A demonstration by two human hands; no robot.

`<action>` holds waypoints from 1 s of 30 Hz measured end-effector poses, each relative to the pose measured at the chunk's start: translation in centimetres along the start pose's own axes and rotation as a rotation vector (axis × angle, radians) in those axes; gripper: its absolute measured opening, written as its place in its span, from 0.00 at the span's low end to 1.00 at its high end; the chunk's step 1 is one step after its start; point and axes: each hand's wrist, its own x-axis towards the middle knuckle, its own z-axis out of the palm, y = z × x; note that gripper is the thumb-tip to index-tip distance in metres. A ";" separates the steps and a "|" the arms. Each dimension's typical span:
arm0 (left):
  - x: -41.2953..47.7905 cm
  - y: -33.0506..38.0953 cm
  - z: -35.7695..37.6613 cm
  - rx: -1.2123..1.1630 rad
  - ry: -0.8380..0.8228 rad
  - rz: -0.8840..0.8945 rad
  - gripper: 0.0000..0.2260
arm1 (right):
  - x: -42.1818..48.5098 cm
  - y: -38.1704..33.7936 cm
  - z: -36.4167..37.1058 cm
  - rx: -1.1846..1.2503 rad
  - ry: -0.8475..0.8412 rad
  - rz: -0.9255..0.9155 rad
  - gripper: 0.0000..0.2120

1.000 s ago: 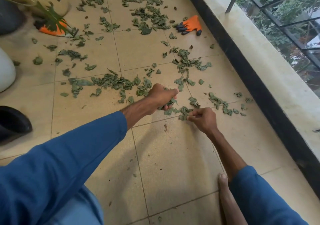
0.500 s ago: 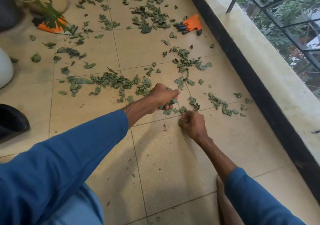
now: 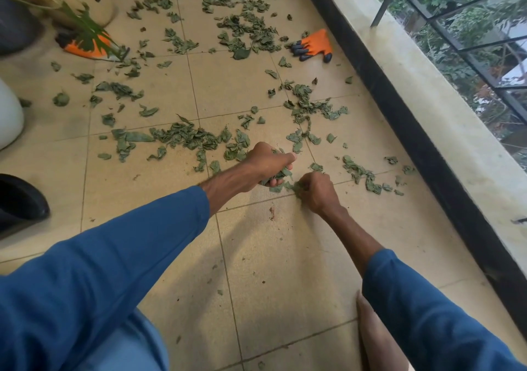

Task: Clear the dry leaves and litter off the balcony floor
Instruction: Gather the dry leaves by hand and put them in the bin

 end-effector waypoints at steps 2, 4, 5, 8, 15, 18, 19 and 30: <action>0.0 0.1 0.0 0.002 -0.004 -0.001 0.11 | -1.0 0.4 0.6 -0.021 0.045 -0.033 0.06; 0.0 0.1 0.0 0.008 -0.006 -0.004 0.11 | -2.0 1.1 0.8 0.000 0.076 -0.041 0.07; 0.0 0.2 0.0 0.009 -0.007 -0.003 0.11 | -2.2 1.6 0.7 0.024 0.074 -0.034 0.07; -0.1 0.2 0.0 0.006 -0.018 0.000 0.11 | -2.2 2.8 -0.7 0.128 0.031 0.036 0.06; 0.3 -0.2 0.1 0.004 -0.035 -0.016 0.11 | 0.9 4.4 -4.6 0.208 0.151 0.145 0.09; 0.3 -0.2 0.1 0.006 -0.041 -0.019 0.11 | 1.4 4.1 -4.1 0.137 0.031 0.134 0.09; 0.2 -0.1 0.2 0.008 -0.043 -0.019 0.11 | 1.3 4.0 -3.6 0.119 0.013 0.123 0.09; 0.1 0.1 0.4 0.018 -0.062 -0.006 0.11 | -2.0 6.1 -4.0 0.142 0.094 0.068 0.11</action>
